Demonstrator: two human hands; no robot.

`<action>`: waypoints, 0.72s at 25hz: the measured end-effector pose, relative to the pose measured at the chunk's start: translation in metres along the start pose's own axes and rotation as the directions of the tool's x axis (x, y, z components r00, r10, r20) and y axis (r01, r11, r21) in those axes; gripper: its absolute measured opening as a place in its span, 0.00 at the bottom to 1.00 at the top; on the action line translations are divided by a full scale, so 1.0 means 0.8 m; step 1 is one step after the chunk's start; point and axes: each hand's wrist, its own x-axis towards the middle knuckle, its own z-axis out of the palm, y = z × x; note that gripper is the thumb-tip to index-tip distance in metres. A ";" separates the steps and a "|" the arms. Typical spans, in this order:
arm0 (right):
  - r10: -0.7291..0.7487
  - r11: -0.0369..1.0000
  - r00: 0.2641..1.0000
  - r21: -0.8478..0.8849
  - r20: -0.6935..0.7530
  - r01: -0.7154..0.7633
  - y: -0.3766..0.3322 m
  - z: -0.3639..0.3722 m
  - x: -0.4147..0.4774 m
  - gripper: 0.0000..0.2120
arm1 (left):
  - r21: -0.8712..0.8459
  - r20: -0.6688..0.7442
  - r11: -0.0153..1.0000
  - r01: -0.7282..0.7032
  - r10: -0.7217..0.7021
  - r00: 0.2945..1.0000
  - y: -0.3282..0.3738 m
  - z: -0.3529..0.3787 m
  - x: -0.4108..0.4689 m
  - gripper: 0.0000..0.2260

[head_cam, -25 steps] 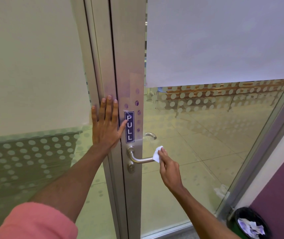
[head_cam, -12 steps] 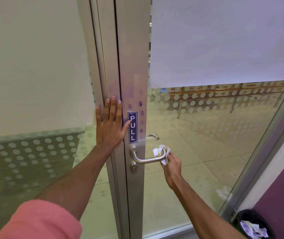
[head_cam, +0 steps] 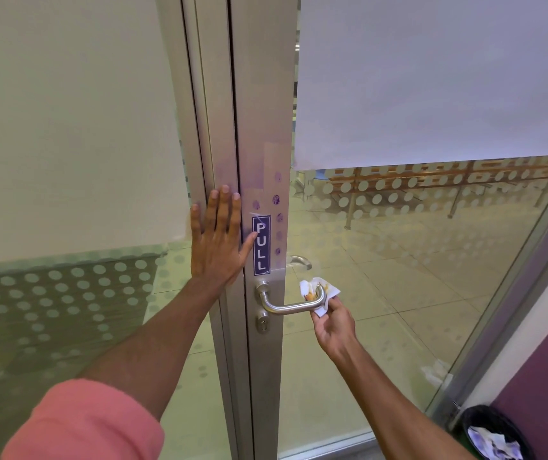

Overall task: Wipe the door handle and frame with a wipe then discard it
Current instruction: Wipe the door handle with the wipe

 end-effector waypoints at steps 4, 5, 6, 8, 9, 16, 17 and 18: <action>0.015 1.000 1.000 -0.007 0.024 -0.015 0.012 -0.005 -0.020 0.13 | 0.008 0.002 1.000 0.004 -0.004 1.000 0.000 0.001 -0.001 0.38; 0.029 1.000 0.999 -0.010 0.030 -0.029 0.020 -0.007 -0.027 0.13 | 0.012 0.000 1.000 0.003 -0.003 1.000 0.000 0.001 -0.001 0.38; 0.045 0.999 0.999 -0.011 0.026 -0.044 0.028 -0.007 -0.033 0.13 | 0.014 0.000 1.000 0.002 -0.002 1.000 0.000 0.001 -0.001 0.39; 0.079 0.997 0.997 0.012 0.001 -0.079 0.045 -0.005 -0.039 0.12 | 0.011 0.001 1.000 0.002 -0.002 1.000 -0.001 0.000 0.000 0.39; 0.102 0.994 0.995 0.033 -0.004 -0.101 0.054 -0.002 -0.040 0.12 | 0.009 0.002 1.000 0.001 -0.001 1.000 -0.001 0.000 0.000 0.39; 0.225 0.966 0.974 0.122 0.026 -0.227 0.082 0.013 -0.043 0.14 | 0.008 0.005 1.000 -0.003 0.003 1.000 -0.001 -0.001 0.001 0.39; 0.239 0.963 0.970 0.120 0.031 -0.241 0.081 0.011 -0.042 0.15 | 0.010 0.001 1.000 -0.002 0.002 1.000 -0.001 -0.002 0.001 0.39; 0.252 0.960 0.967 0.117 0.038 -0.255 0.080 0.010 -0.041 0.15 | 0.008 -0.002 1.000 0.000 0.000 1.000 -0.002 -0.002 0.000 0.39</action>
